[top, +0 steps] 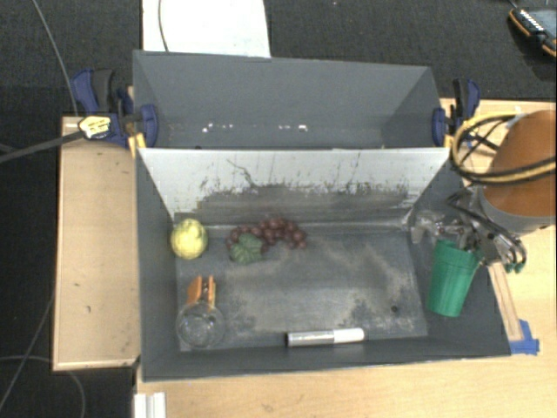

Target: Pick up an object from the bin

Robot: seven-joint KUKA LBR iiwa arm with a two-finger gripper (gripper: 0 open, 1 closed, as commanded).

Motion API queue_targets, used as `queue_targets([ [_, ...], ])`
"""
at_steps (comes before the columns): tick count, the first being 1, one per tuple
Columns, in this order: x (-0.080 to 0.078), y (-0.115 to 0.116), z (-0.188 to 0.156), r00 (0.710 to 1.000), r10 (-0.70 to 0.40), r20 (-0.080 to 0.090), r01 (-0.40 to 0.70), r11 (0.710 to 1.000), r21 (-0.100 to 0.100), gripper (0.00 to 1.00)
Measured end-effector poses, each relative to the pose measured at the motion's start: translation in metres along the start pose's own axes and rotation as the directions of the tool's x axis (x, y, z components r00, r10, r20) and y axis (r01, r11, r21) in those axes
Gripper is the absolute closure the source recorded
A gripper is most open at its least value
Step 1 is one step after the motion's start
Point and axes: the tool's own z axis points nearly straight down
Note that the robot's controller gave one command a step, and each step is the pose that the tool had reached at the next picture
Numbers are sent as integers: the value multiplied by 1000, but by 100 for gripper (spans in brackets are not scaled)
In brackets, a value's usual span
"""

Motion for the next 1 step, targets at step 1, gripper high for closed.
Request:
queue_targets([
  [1, 14, 7, 22, 1000, -14, 11, 14, 1000, 4, 0],
])
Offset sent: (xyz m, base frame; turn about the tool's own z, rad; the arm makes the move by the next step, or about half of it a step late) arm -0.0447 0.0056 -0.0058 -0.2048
